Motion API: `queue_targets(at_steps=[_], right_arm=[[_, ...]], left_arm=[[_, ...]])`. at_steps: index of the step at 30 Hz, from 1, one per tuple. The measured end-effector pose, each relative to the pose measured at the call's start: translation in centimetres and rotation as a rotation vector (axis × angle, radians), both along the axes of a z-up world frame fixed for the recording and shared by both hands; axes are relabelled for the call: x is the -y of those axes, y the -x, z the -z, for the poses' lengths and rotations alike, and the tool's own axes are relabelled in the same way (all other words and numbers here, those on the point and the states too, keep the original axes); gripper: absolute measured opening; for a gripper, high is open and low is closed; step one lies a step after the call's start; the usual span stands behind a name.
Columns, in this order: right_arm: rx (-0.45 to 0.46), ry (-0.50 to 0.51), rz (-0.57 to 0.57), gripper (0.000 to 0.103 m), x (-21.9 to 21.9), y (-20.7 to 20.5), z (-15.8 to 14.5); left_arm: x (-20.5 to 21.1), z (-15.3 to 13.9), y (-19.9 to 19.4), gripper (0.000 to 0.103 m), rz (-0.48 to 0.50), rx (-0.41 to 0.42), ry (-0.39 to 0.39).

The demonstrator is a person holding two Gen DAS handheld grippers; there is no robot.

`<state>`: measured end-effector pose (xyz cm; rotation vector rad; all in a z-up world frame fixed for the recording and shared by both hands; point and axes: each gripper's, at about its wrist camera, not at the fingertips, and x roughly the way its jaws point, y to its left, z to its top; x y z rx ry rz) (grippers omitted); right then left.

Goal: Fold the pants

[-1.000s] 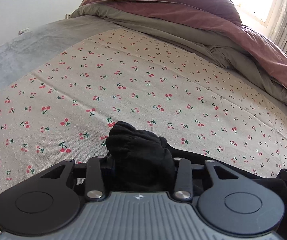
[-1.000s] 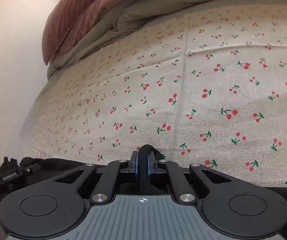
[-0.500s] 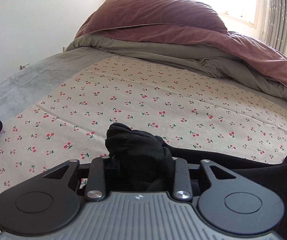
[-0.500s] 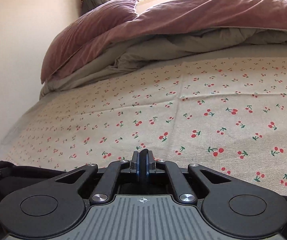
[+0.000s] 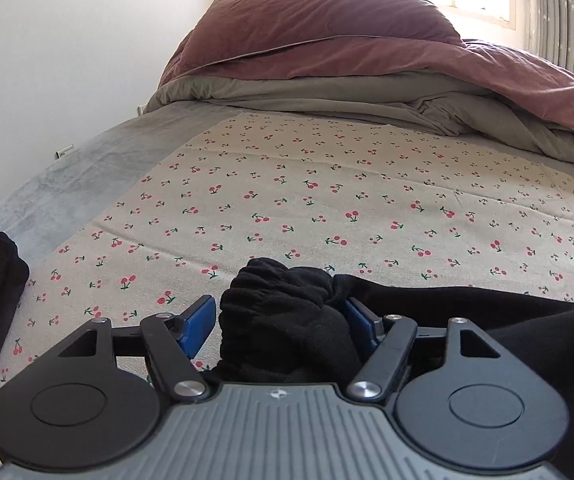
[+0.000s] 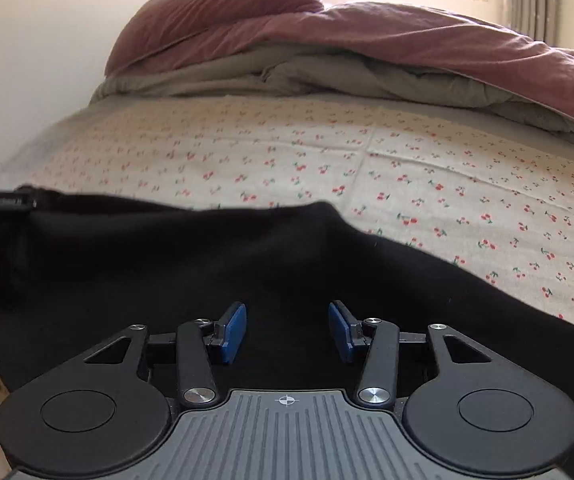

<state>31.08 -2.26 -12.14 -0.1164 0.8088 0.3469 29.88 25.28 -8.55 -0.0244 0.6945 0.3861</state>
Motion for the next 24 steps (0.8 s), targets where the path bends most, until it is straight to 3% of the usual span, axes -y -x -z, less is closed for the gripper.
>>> queue_targets(at_steps=[1,3,6,9,12,17,21,24], right_arm=[[-0.030,0.024,0.004,0.045,0.0,1.1,0.8],[-0.029,-0.031,0.042,0.046,1.5,4.0,1.7],[-0.046,-0.054,0.066,0.045,3.2,6.9,1.3],[-0.041,-0.019,0.081,0.045,2.8,8.7,1.1],[-0.004,0.021,0.083,0.046,2.1,9.9,1.3],[-0.041,-0.002,0.095,0.046,2.6,10.9,0.7],[-0.027,0.018,0.081,0.046,2.7,12.0,0.8],[-0.053,-0.014,0.082,0.047,3.2,11.7,0.2]], left_arm=[[0.0,0.1,0.2,0.068,-0.008,0.000,-0.022],[-0.1,0.1,0.4,0.069,-0.009,-0.008,-0.031],[-0.2,0.1,0.8,0.071,0.003,0.003,-0.047],[-0.3,-0.1,1.1,0.077,0.027,0.030,-0.073],[-1.0,-0.4,1.6,0.081,0.037,0.066,-0.051],[-2.2,-1.3,2.5,0.084,-0.017,0.065,0.056],[-1.6,-4.0,3.6,0.084,-0.110,0.115,-0.008],[-2.0,-5.9,4.5,0.084,-0.136,0.200,0.011]])
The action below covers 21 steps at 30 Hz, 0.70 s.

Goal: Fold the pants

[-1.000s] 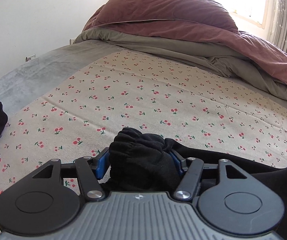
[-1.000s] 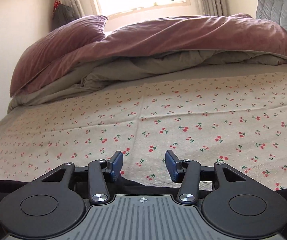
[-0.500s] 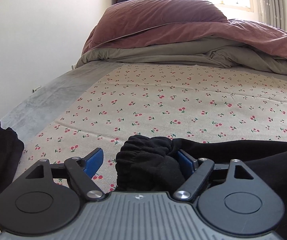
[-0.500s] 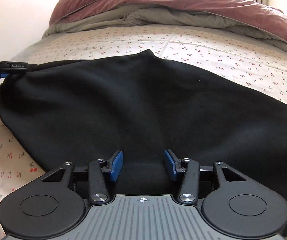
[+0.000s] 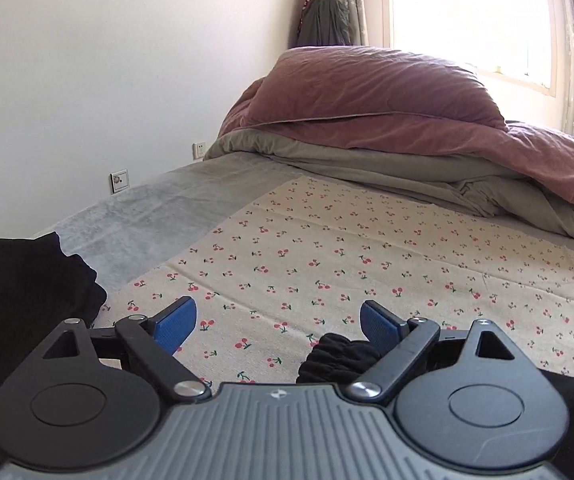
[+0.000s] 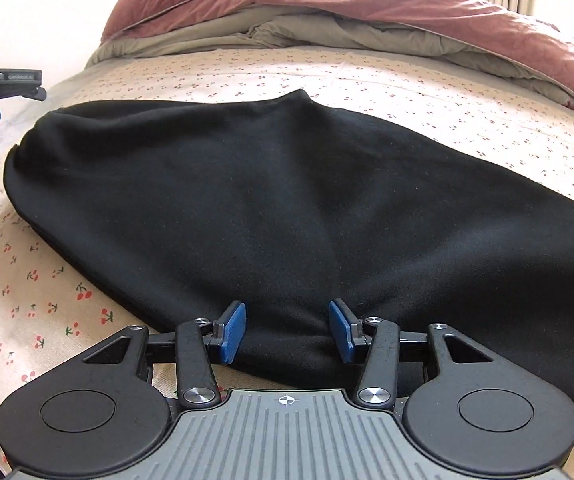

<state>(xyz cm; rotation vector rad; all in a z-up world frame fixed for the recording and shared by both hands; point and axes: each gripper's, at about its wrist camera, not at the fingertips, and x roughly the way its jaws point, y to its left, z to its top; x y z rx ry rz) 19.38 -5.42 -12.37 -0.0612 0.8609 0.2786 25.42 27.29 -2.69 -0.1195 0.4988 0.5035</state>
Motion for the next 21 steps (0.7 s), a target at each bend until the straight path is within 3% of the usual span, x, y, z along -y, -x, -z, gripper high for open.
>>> queue_targets(at_steps=[2,4,6,10,13,17,19,21], right_arm=[[-0.022,-0.072,-0.005,0.050,0.8,-0.7,-1.4],[0.015,-0.136,0.018,0.053,2.0,-1.6,-3.3],[0.072,-0.123,0.046,0.064,3.2,-3.1,-5.2],[0.097,-0.048,0.081,0.067,5.8,-7.4,-6.3],[0.092,-0.054,0.131,0.067,9.3,-10.2,-4.6],[-0.072,0.000,0.335,0.067,14.6,-12.6,-0.2],[-0.085,-0.060,0.335,0.067,16.2,-12.5,-0.4],[-0.102,-0.074,0.388,0.067,18.0,-12.0,-0.7]], left_arm=[[1.0,-0.9,0.5,0.084,0.069,0.053,-0.001],[3.3,-1.0,0.4,0.084,0.188,0.051,-0.017],[6.1,-0.1,0.0,0.084,0.286,0.018,-0.047],[10.0,2.7,-1.5,0.083,0.394,-0.058,-0.092],[10.0,5.1,-3.5,0.080,0.388,-0.148,-0.070],[8.1,7.6,-5.6,0.075,0.326,-0.247,-0.089],[8.0,7.7,-6.1,0.074,0.316,-0.273,-0.124],[7.6,7.2,-6.2,0.072,0.296,-0.281,-0.079]])
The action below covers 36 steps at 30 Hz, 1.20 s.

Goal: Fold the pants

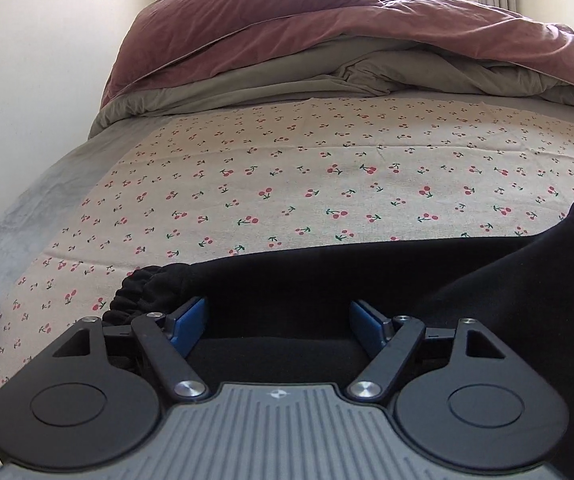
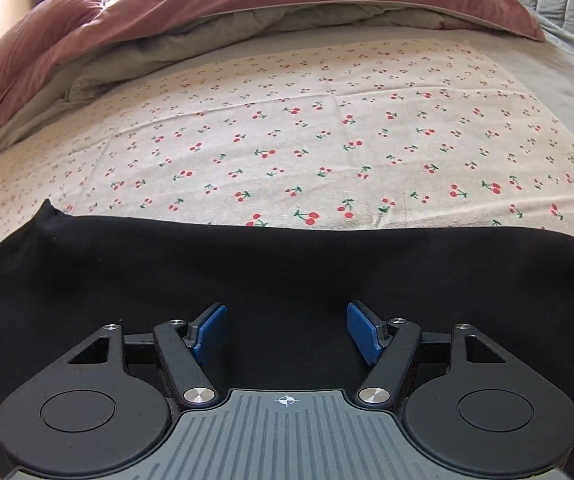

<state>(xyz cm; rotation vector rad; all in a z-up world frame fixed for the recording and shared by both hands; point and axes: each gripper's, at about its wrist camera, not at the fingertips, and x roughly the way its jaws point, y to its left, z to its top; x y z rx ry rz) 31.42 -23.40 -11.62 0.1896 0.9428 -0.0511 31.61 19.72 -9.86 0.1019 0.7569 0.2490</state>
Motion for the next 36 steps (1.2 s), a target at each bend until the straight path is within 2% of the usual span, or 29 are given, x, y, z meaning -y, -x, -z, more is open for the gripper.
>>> queue_targets(at_steps=[2,4,6,8,9,12,15,17,19,20,21,23,30,33,36], right_arm=[[-0.022,0.057,0.072,0.065,1.5,0.0,0.3],[-0.032,0.090,0.118,0.064,3.0,0.2,0.4],[-0.038,0.088,0.128,0.064,3.4,0.1,0.5],[-0.039,0.137,0.115,0.065,2.3,0.2,0.3],[-0.026,0.150,0.097,0.066,1.4,0.2,0.0],[0.106,0.090,-0.037,0.065,-2.1,0.5,-2.0],[0.179,0.086,-0.164,0.065,-6.1,0.1,-2.9],[0.145,0.127,-0.210,0.065,-8.2,-0.4,-1.9],[0.030,0.158,-0.210,0.065,-8.8,-0.9,0.3],[0.028,0.160,-0.206,0.065,-8.5,-0.5,1.0],[0.034,0.167,-0.213,0.065,-8.3,0.1,1.1],[0.006,0.169,-0.202,0.065,-7.3,1.1,0.8],[0.014,0.186,-0.219,0.065,-4.8,6.5,0.8],[0.075,0.221,-0.257,0.067,-5.1,8.3,0.6],[0.091,0.230,-0.282,0.068,-5.4,9.5,0.3]], left_arm=[[-0.4,-0.4,-0.2,0.071,-0.022,-0.007,0.038],[-0.2,-0.5,0.0,0.071,-0.031,-0.012,0.031],[0.6,-0.7,0.2,0.071,-0.028,-0.007,0.005],[1.9,-1.4,0.7,0.071,0.023,0.014,0.019],[2.3,-1.8,0.9,0.072,0.052,0.027,0.040],[4.2,-2.7,1.2,0.076,0.130,0.087,0.095],[5.6,-1.5,0.1,0.076,0.165,0.038,0.122],[5.8,0.1,-1.0,0.076,0.147,-0.011,0.114],[5.5,1.1,-1.9,0.078,0.117,-0.048,0.071],[5.2,1.2,-2.1,0.082,0.099,-0.046,0.062],[4.9,1.2,-2.4,0.082,0.080,-0.047,0.057],[4.3,0.7,-2.7,0.077,0.026,-0.047,0.022],[5.1,0.7,-2.6,0.076,0.001,-0.044,-0.017],[6.8,-0.2,-2.0,0.074,0.076,-0.025,0.057],[9.7,-0.4,-1.2,0.077,0.172,0.003,0.044]])
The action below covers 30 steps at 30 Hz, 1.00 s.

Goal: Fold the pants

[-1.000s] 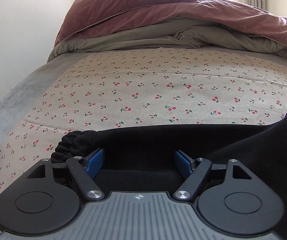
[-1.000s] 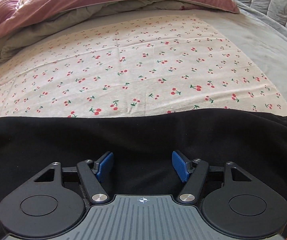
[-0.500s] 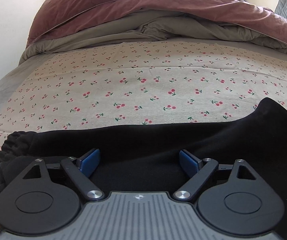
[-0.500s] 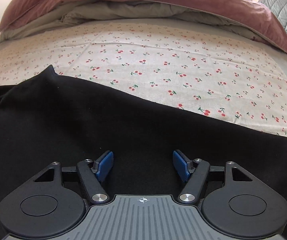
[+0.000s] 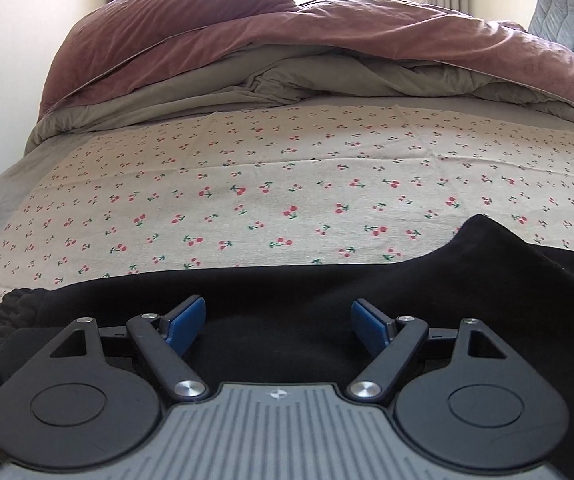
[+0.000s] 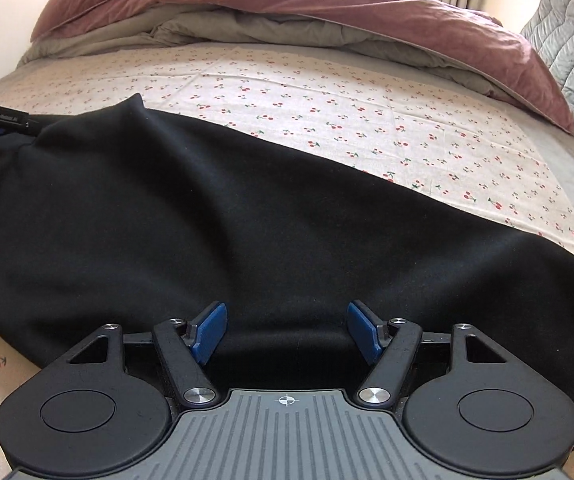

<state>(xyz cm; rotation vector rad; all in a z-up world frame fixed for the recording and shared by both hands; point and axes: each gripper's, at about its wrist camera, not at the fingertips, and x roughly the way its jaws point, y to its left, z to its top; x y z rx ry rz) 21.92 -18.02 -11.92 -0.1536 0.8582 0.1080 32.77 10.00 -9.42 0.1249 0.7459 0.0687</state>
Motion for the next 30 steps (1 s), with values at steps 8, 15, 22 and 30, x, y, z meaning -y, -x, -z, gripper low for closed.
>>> queue_targets(at_steps=[8,15,22,30], right_arm=[[-0.027,-0.006,-0.062,0.069,1.2,1.4,0.2],[-0.078,-0.053,-0.012,0.084,4.8,2.3,0.5],[-0.082,-0.122,0.063,0.083,7.3,2.8,-0.1],[-0.106,-0.084,0.063,0.083,7.0,2.9,0.0]], left_arm=[[2.5,2.2,-0.5,0.092,-0.003,-0.030,-0.135],[-0.2,1.8,-0.1,0.090,-0.060,-0.031,-0.059],[1.8,0.0,2.0,0.085,-0.020,0.015,-0.048],[4.5,1.9,4.6,0.085,0.091,-0.033,-0.090]])
